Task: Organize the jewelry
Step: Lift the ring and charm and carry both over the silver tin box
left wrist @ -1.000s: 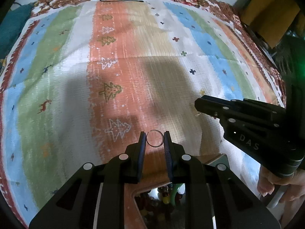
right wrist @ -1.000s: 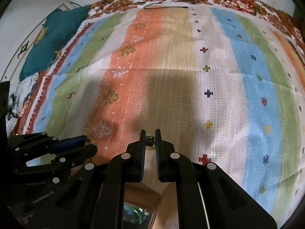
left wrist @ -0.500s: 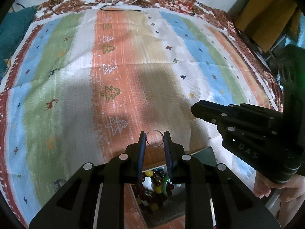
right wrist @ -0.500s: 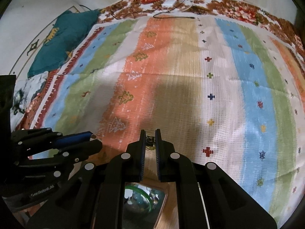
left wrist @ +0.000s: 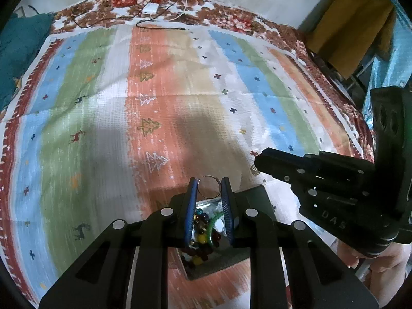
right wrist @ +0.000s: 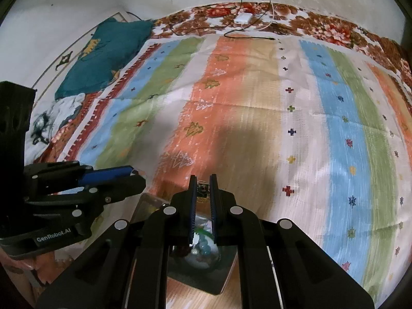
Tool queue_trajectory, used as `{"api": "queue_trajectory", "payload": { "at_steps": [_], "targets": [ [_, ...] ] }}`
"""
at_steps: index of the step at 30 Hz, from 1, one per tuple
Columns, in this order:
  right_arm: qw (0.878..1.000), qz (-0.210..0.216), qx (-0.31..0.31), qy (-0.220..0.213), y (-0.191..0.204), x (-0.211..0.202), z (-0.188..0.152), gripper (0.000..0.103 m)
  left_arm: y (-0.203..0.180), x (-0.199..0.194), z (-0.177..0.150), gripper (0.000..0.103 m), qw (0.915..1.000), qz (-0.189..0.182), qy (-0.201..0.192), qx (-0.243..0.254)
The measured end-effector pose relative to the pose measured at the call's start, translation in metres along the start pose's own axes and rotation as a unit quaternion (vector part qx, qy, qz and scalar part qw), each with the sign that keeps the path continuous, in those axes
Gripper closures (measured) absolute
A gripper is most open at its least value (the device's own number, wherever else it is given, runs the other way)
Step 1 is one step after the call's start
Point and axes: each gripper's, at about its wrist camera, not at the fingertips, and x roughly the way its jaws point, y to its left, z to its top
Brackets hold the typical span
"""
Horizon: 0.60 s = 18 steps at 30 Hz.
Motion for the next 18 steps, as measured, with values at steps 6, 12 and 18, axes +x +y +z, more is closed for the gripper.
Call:
{"api": "queue_trajectory", "payload": {
  "at_steps": [6,12,18],
  "targets": [
    [1.0,0.008,-0.006,-0.005,0.006,-0.01,-0.011,0.092,-0.006,-0.012,-0.014,0.084,0.9999,-0.007,-0.008,0.006],
    [1.0,0.012,-0.012,-0.009,0.01,-0.017,-0.021,0.093,-0.006,-0.025,-0.024,0.084,0.9997,-0.011,-0.02,0.005],
    [1.0,0.019,-0.015,-0.006,0.015,-0.022,-0.031,0.093,-0.01,-0.03,-0.035,0.084,0.9996,-0.015,-0.021,0.007]
  ]
}}
